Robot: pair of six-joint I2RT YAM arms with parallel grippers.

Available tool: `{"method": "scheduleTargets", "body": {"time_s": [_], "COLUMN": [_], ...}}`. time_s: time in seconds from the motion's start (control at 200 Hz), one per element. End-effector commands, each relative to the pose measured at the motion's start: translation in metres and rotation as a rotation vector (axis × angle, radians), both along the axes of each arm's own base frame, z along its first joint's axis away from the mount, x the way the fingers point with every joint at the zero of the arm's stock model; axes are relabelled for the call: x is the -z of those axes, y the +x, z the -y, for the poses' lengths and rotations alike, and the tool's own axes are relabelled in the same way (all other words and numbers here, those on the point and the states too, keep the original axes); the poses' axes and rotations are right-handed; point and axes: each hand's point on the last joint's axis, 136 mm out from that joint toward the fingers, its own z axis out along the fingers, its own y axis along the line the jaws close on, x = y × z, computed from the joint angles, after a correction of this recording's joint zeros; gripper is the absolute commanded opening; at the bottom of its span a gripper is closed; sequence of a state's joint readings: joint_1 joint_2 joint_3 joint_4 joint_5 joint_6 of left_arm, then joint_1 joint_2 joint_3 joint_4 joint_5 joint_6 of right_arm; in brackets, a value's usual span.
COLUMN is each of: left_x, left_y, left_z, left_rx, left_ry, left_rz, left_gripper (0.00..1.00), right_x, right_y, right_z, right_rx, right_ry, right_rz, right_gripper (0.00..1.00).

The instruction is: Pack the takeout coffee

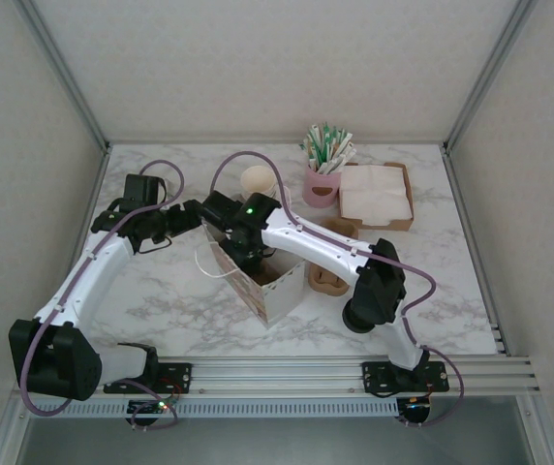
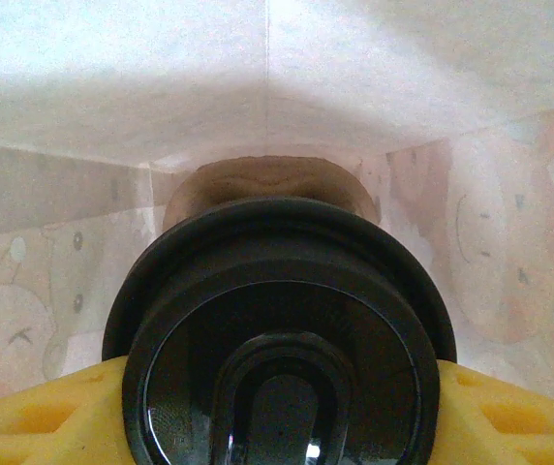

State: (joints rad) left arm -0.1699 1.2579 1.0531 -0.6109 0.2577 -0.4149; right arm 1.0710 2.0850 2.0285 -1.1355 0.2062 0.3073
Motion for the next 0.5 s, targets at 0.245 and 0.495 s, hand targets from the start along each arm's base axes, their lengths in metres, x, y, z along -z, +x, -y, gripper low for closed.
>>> {"method": "scheduleTargets", "body": {"time_s": [0.245,0.495], "left_x": [-0.009,-0.01], "left_y": [0.001,0.001], "left_z": [0.008,0.008], "left_rx": [0.028,0.029], "left_ry": [-0.011,-0.011], "left_rz": [0.012,0.013], "left_gripper": [0.87,0.87], "right_x": [0.032,0.046], "right_y": [-0.009,-0.014], "right_z": [0.014,0.018], "right_rx": [0.024,0.031], "right_ry": [-0.096,-0.126], "right_rz": [-0.085,-0.122], "right_gripper": [0.54,0.54]}}
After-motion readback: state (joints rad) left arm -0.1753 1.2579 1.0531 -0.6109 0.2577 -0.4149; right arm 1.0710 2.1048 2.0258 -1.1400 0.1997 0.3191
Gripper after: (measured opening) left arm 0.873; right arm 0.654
